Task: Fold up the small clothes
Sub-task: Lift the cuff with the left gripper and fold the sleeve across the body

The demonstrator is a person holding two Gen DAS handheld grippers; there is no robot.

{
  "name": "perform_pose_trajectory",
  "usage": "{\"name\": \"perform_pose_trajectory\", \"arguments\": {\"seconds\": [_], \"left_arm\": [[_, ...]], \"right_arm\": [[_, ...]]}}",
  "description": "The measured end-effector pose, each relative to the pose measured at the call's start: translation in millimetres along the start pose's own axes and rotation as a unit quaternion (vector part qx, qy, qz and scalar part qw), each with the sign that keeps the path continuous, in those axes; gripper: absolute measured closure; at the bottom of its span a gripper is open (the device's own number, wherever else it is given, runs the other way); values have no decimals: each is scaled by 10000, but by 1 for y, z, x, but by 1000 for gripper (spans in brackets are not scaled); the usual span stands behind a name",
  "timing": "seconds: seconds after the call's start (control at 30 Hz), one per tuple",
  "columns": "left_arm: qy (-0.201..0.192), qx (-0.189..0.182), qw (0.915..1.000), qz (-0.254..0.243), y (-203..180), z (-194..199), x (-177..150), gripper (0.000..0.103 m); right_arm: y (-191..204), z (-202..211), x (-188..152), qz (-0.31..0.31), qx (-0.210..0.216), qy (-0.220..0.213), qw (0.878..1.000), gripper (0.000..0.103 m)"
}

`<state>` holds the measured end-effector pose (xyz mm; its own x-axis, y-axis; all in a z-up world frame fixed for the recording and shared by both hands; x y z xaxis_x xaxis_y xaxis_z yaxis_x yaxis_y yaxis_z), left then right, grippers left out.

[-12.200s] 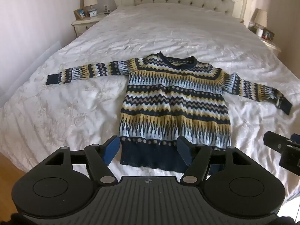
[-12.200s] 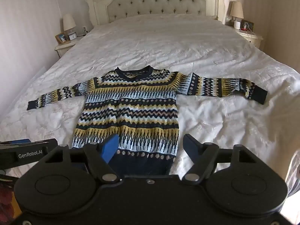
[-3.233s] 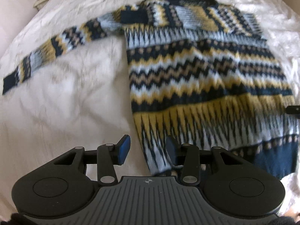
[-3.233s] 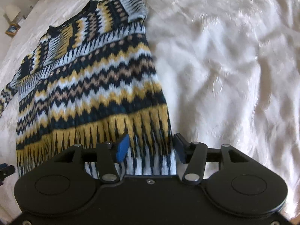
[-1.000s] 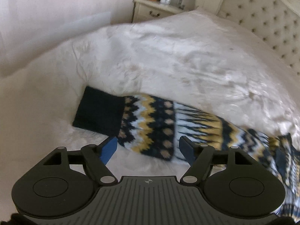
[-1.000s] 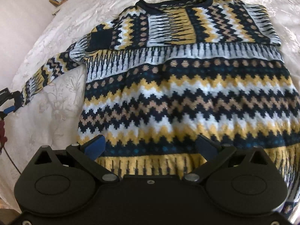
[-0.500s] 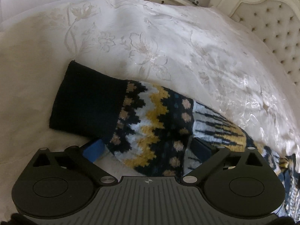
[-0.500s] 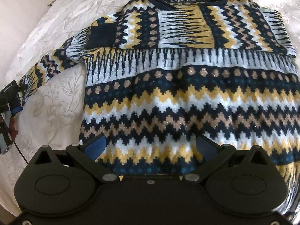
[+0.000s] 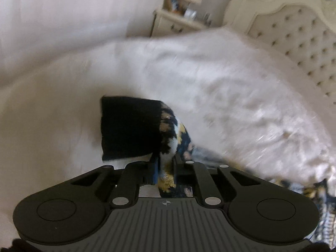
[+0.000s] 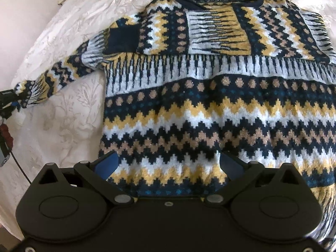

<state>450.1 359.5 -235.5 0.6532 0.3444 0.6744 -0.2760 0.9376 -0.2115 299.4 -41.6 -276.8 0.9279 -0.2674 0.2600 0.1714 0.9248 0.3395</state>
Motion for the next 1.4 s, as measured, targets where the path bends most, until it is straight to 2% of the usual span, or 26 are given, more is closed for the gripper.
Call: {"name": "perform_pose_trajectory", "arguments": {"seconds": [0.23,0.37,0.53,0.67,0.87,0.97,1.2,1.4], "left_arm": [[-698,-524,9960,-200,-54,63,62,91],[-941,-683,9930,-228,-77,94,85,91],[-990,-538,9923,-511,-111,111,85,91],[-872,-418,9924,-767,-156,121,70,91],[-842,-594,9861,-1304,-255,142,32,90],[-741,-778,9820,-1555,-312,140,-1,90],[-22,-1027,9712,-2151,-423,90,-99,90],[530,-1313,9559,-2574,-487,60,-170,88]], "right_arm": [[-6,18,0,-154,224,-221,9994,0],[-16,31,0,-269,369,-367,9983,0],[-38,42,-3,-388,619,-472,9962,0],[-62,52,-8,-502,857,-490,9938,0],[-113,79,-9,-730,1138,-625,9888,0],[-138,91,-6,-736,1173,-696,9879,0],[-199,114,-1,-757,1149,-846,9869,0],[-237,123,-8,-963,1036,-853,9863,0]]}}
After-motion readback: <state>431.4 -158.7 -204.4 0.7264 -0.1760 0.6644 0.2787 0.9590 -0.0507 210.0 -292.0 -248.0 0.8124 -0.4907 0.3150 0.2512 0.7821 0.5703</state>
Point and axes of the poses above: each gripper's, at about its wrist camera, not at the fingertips, and z roughly against the way its jaws point, y to its left, x to its top, the point moved 10 cm from there along -z, roughly the way its jaws point, and after that the axes turned 3 degrees about -z, right-handed, at the moved point
